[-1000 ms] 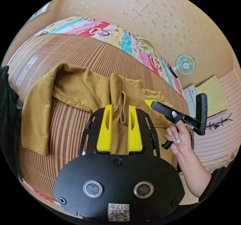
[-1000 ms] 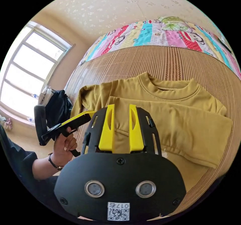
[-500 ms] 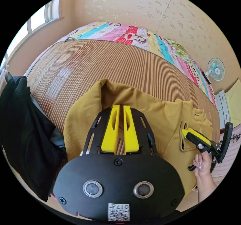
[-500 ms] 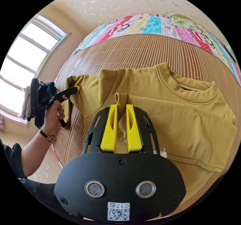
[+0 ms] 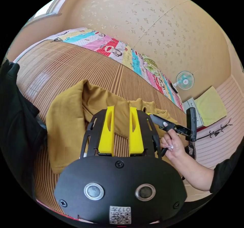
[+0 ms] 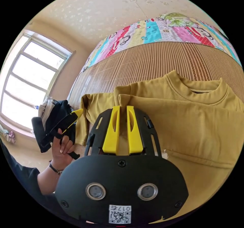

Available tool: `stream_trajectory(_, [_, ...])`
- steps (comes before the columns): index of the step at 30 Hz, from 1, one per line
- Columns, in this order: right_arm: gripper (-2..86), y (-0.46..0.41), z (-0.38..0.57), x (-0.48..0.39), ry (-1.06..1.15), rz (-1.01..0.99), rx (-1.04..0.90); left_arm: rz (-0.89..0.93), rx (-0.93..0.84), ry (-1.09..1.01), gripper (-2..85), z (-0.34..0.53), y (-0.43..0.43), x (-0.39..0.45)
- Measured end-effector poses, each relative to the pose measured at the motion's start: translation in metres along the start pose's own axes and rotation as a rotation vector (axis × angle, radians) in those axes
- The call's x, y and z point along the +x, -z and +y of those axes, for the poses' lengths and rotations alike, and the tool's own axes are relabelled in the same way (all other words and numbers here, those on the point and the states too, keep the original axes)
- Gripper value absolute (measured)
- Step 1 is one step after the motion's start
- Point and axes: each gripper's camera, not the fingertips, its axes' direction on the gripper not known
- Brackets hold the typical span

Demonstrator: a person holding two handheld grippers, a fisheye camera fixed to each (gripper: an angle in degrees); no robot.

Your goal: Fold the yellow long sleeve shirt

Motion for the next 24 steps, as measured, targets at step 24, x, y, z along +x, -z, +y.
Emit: stream_trajectory(24, [6.2, 0.187, 0.093, 0.128, -0.451, 0.663, 0.287, -0.094, -0.214, -0.027, 2.8, -0.001, -0.068, 0.036])
